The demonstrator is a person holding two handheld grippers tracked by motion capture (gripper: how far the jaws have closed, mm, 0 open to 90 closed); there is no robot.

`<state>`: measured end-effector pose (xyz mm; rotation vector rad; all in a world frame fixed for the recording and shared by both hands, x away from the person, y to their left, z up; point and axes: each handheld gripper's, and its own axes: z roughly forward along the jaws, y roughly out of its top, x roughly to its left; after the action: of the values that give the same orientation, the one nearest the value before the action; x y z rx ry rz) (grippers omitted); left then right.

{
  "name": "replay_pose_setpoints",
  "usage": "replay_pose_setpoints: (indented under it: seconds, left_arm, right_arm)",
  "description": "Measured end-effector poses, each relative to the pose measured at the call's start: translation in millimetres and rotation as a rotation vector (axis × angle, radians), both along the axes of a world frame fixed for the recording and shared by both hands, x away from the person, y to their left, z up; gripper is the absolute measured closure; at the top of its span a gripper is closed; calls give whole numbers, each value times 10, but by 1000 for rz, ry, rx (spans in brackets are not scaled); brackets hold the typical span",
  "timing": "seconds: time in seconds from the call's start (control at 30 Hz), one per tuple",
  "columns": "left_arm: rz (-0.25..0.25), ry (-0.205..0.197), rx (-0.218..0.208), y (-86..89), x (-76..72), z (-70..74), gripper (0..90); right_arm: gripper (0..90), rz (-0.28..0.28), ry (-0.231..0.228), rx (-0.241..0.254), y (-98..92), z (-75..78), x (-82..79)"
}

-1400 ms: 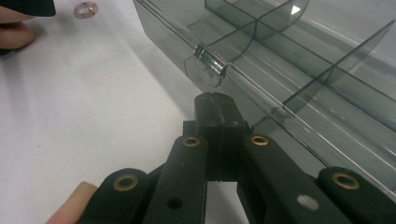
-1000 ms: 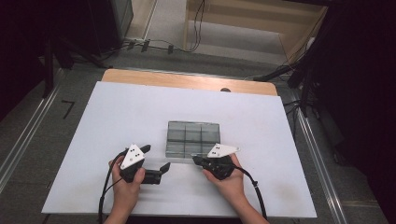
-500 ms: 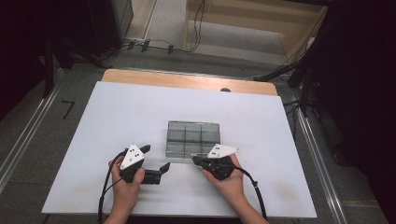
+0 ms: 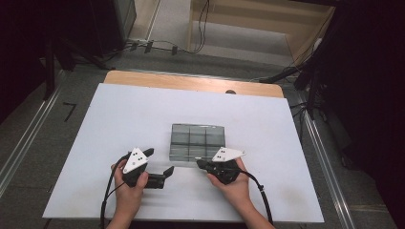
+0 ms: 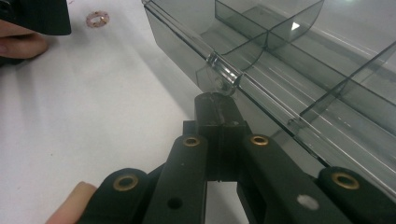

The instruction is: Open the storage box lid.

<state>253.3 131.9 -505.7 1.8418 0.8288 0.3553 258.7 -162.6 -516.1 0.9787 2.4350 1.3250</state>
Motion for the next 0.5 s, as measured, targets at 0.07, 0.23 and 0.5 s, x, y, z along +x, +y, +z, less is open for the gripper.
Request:
replay_pose_setpoints:
  seconds: [0.07, 0.23, 0.5]
  left_arm:
    - [0, 0, 0, -1, 0, 0, 19]
    - [0, 1, 0, -1, 0, -1, 20]
    - [0, 0, 0, -1, -1, -1, 20]
  right_arm:
    - [884, -2, 2, 7, -1, 6, -2]
    - [884, 2, 2, 13, 2, 8, -4]
    - [885, 6, -2, 21, -2, 17, -4]
